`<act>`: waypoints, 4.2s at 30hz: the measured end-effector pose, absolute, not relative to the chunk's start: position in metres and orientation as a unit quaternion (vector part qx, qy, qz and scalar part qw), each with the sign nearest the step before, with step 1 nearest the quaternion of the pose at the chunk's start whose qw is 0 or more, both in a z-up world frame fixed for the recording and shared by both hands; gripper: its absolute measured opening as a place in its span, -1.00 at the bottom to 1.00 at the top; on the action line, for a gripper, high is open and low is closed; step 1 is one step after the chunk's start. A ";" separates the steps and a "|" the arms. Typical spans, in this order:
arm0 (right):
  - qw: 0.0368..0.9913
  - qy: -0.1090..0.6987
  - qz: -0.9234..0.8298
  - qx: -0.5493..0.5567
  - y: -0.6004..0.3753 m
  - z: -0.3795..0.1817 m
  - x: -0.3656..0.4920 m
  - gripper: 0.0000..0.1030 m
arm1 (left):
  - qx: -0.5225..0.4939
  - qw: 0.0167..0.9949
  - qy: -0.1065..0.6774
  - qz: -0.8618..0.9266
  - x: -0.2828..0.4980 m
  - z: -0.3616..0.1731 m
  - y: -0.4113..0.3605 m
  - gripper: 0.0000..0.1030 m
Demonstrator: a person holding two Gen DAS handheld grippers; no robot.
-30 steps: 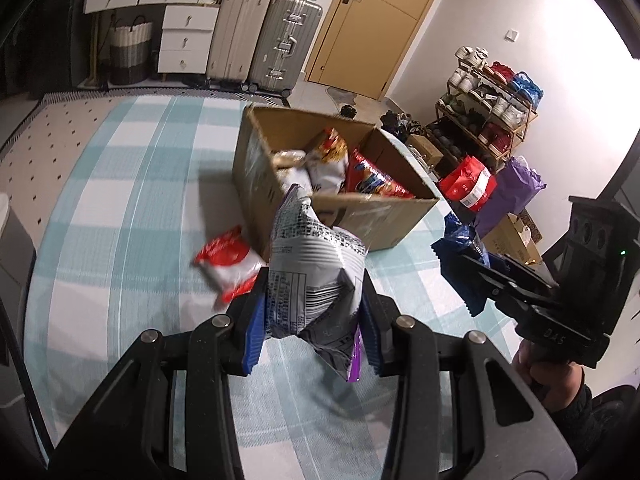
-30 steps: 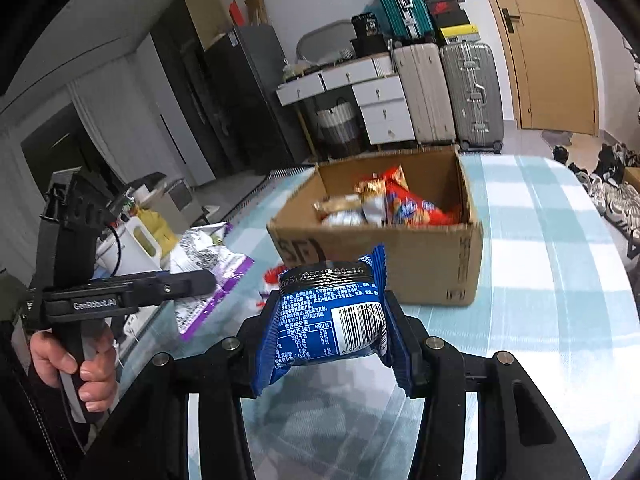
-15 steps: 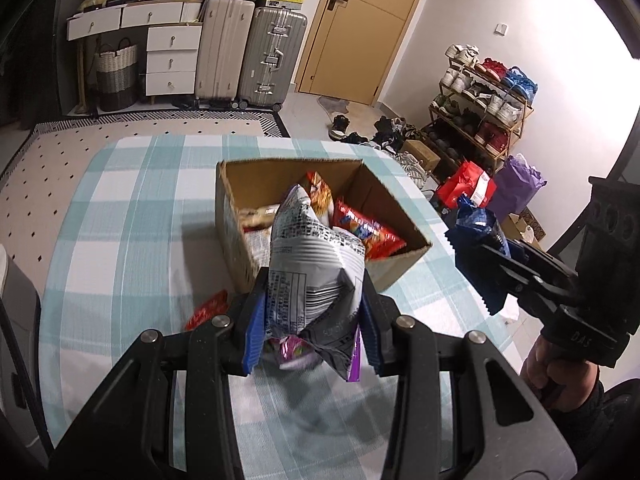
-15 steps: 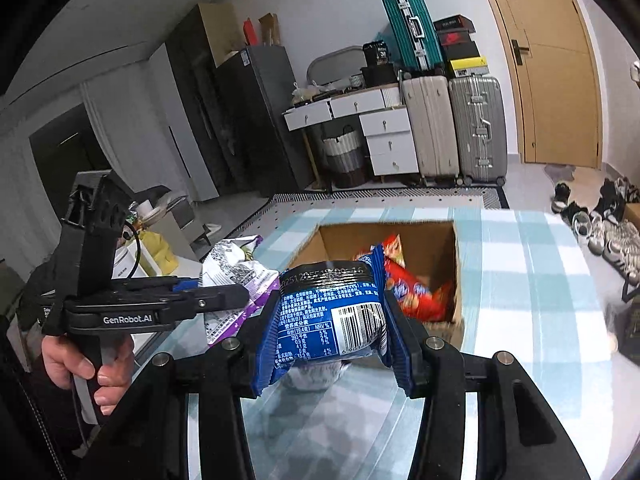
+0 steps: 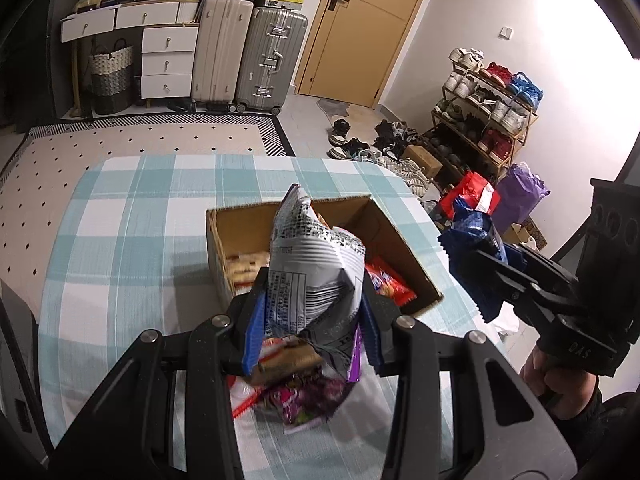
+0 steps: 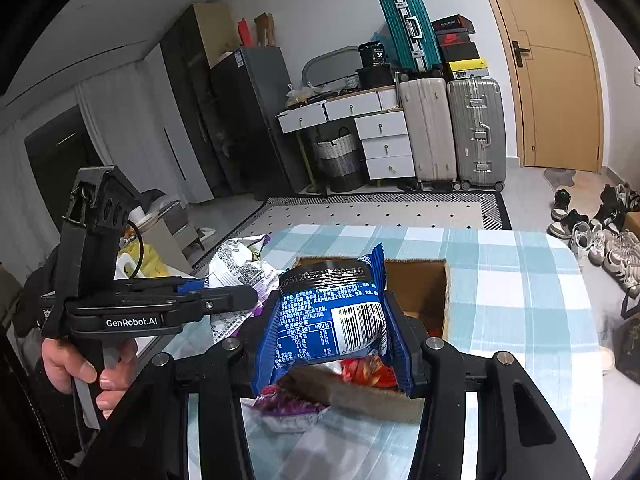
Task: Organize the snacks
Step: 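Carry the silver bag and blue pack over the box, then open both tools to drop the bags into the box and withdraw, then move the right tool to the purple-and-white bag and grasp it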
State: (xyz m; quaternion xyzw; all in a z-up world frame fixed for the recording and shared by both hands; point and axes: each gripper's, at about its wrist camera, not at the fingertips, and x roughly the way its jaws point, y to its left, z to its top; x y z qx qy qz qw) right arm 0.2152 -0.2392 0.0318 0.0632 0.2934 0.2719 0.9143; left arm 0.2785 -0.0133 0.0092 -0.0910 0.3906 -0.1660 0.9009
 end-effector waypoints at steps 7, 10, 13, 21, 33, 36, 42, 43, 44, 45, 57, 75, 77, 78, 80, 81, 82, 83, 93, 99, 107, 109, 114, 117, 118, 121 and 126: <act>0.914 0.297 0.270 0.060 -0.237 0.032 0.243 -0.07 | -0.075 0.899 0.397 -0.165 0.310 0.008 -0.024 -0.28; 0.913 0.303 0.268 0.058 -0.237 0.028 0.253 -0.07 | -0.073 0.897 0.402 -0.167 0.321 0.005 -0.028 -0.28; 0.911 0.310 0.266 0.060 -0.235 0.023 0.264 -0.07 | -0.070 0.895 0.408 -0.168 0.331 0.001 -0.031 -0.28; 0.905 0.333 0.259 0.060 -0.230 0.002 0.288 -0.06 | -0.066 0.885 0.425 -0.178 0.353 -0.014 -0.037 -0.26; 0.908 0.333 0.249 0.055 -0.236 -0.011 0.298 0.35 | -0.047 0.880 0.432 -0.190 0.355 -0.022 -0.044 0.22; 0.910 0.328 0.248 0.061 -0.240 -0.008 0.294 0.43 | -0.044 0.883 0.428 -0.186 0.350 -0.018 -0.041 0.24; 0.913 0.318 0.248 0.057 -0.242 0.000 0.284 0.44 | -0.043 0.888 0.424 -0.174 0.339 -0.012 -0.035 0.27; 0.913 0.317 0.249 0.056 -0.242 0.001 0.282 0.44 | -0.043 0.889 0.422 -0.172 0.336 -0.010 -0.034 0.27; 0.914 0.315 0.250 0.056 -0.242 0.002 0.279 0.44 | -0.042 0.890 0.420 -0.171 0.333 -0.009 -0.033 0.28; 0.914 0.314 0.250 0.055 -0.242 0.003 0.277 0.44 | -0.040 0.892 0.418 -0.169 0.330 -0.007 -0.032 0.29; 0.918 0.300 0.254 0.049 -0.233 0.019 0.244 0.61 | -0.032 0.912 0.387 -0.136 0.288 0.016 -0.018 0.52; 0.923 0.282 0.259 0.040 -0.218 0.033 0.186 0.77 | -0.037 0.923 0.369 -0.100 0.226 0.026 0.002 0.86; 0.923 0.282 0.259 0.040 -0.217 0.032 0.180 0.80 | -0.039 0.924 0.367 -0.097 0.219 0.025 0.003 0.91; 0.923 0.282 0.259 0.040 -0.216 0.031 0.177 0.81 | -0.039 0.925 0.366 -0.096 0.216 0.025 0.004 0.92; 0.923 0.284 0.259 0.039 -0.215 0.029 0.172 0.82 | -0.041 0.925 0.365 -0.094 0.210 0.023 0.005 0.94; 0.922 0.284 0.259 0.039 -0.214 0.028 0.169 0.82 | -0.042 0.925 0.365 -0.093 0.206 0.022 0.006 0.95; 0.922 0.285 0.259 0.039 -0.214 0.026 0.167 0.82 | -0.042 0.925 0.365 -0.091 0.204 0.021 0.006 0.97; 0.922 0.286 0.259 0.040 -0.213 0.025 0.164 0.83 | -0.043 0.926 0.365 -0.089 0.202 0.020 0.007 0.97; 0.921 0.295 0.251 0.047 -0.213 0.012 0.148 0.88 | -0.036 0.927 0.367 -0.073 0.182 0.007 0.009 0.97; 0.920 0.300 0.248 0.050 -0.213 0.004 0.141 0.94 | -0.049 0.927 0.366 -0.063 0.173 -0.001 0.015 0.97; 0.914 0.313 0.251 0.052 -0.211 -0.014 0.135 0.96 | -0.063 0.923 0.375 -0.052 0.164 -0.020 0.024 0.97; 0.912 0.318 0.252 0.054 -0.210 -0.020 0.135 0.96 | -0.071 0.921 0.380 -0.051 0.164 -0.027 0.027 0.97; 0.904 0.338 0.255 0.059 -0.205 -0.038 0.137 0.96 | -0.081 0.916 0.390 -0.044 0.165 -0.042 0.032 0.97; 0.899 0.348 0.258 0.062 -0.202 -0.050 0.140 0.96 | -0.086 0.914 0.394 -0.040 0.166 -0.050 0.036 0.97; 0.898 0.351 0.259 0.062 -0.200 -0.053 0.141 0.96 | -0.087 0.914 0.395 -0.038 0.166 -0.054 0.037 0.97; 0.893 0.360 0.262 0.063 -0.195 -0.062 0.145 0.96 | -0.087 0.912 0.399 -0.033 0.165 -0.063 0.041 0.97; 0.886 0.374 0.267 0.060 -0.186 -0.077 0.153 0.96 | -0.088 0.909 0.407 -0.027 0.171 -0.076 0.045 0.97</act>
